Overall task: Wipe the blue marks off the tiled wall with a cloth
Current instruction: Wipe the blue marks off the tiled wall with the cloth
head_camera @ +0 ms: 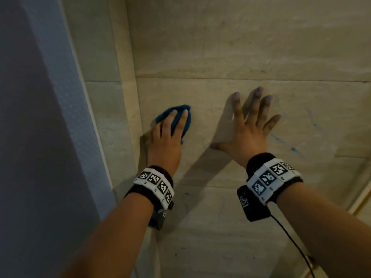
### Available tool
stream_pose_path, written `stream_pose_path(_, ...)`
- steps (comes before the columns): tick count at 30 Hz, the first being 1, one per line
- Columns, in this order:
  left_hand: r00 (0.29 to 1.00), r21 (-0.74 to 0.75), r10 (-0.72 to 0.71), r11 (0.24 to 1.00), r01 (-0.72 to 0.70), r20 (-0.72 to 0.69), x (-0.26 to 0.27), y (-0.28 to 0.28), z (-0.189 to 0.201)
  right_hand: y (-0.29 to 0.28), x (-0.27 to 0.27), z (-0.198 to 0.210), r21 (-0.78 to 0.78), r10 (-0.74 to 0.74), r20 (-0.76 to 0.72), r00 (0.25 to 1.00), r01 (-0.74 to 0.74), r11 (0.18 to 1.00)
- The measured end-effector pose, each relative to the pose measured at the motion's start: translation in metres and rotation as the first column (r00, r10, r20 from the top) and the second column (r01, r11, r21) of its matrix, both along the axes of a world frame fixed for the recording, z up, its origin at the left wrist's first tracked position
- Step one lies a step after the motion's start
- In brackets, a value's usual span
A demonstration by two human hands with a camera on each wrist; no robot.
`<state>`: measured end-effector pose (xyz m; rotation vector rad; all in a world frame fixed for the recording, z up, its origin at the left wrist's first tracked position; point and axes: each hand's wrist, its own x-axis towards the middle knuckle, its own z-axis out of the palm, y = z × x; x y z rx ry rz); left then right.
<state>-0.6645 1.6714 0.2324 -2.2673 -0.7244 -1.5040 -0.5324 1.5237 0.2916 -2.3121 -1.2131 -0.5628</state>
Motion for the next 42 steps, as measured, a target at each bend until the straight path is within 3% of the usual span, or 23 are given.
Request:
stream_pose_path(10, 0.984, 0.07, 0.006, 0.998, 0.006, -0.176, 0.004, -0.013, -0.048, 0.0, 0.001, -0.001, 0.011, -0.024, 0.022, 0.999, 0.024, 1.0)
stream_pose_path(18, 1.0, -0.031, 0.019, 0.999, -0.019, -0.001, 0.014, -0.014, -0.011, 0.002, 0.001, -0.002, 0.026, -0.033, 0.032, 0.999, 0.032, 0.999)
stream_pose_path(21, 1.0, 0.001, -0.008, 1.0, 0.008, 0.013, 0.022, -0.014, -0.013, 0.003, 0.003, -0.003, 0.033, -0.025, 0.039, 0.999, 0.024, 0.999)
stream_pose_path(26, 0.987, 0.086, -0.121, 0.988, 0.13, -0.109, 0.026, -0.014, -0.05, 0.003, 0.006, -0.006, 0.052, -0.015, 0.063, 0.998, 0.012, 0.999)
stream_pose_path(30, 0.981, 0.093, -0.086, 0.99, 0.103, -0.176, 0.024, -0.021, -0.07, 0.004, 0.008, -0.008, 0.044, -0.023, 0.079, 0.997, 0.02, 0.999)
stream_pose_path(34, 0.978, 0.121, -0.098, 0.985, 0.122, -0.185, 0.018, -0.017, -0.054, 0.004, 0.007, -0.008, 0.046, -0.024, 0.082, 0.996, 0.021, 0.999)
stream_pose_path(38, 0.99, 0.063, -0.094, 0.993, 0.101, -0.109, 0.016, -0.012, -0.026, 0.005, 0.007, -0.009, 0.068, -0.036, 0.104, 0.994, 0.029, 0.997)
stream_pose_path(42, 0.991, 0.116, -0.122, 0.985, 0.127, -0.054, 0.021, -0.013, -0.022, 0.007, 0.01, -0.012, 0.084, -0.047, 0.125, 0.991, 0.037, 0.996)
